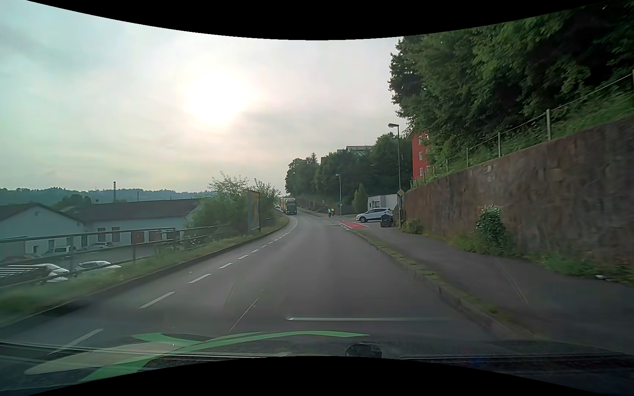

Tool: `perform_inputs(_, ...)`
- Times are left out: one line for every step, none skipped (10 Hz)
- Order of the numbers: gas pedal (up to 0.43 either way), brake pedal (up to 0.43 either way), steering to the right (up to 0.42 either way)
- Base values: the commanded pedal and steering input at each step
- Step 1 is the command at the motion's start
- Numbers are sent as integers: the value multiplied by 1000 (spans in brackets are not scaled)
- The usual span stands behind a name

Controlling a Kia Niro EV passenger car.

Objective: Follow the waypoints while adhering to traffic rules and regulations

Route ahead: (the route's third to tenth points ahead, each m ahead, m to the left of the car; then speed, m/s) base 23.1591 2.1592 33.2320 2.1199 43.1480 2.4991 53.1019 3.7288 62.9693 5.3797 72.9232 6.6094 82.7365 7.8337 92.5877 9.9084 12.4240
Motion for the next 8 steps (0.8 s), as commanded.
perform_inputs(87, 0, -5)
perform_inputs(87, 0, -5)
perform_inputs(87, 0, -6)
perform_inputs(87, 0, -5)
perform_inputs(87, 0, -6)
perform_inputs(79, 0, -6)
perform_inputs(67, 0, -7)
perform_inputs(67, 0, -8)
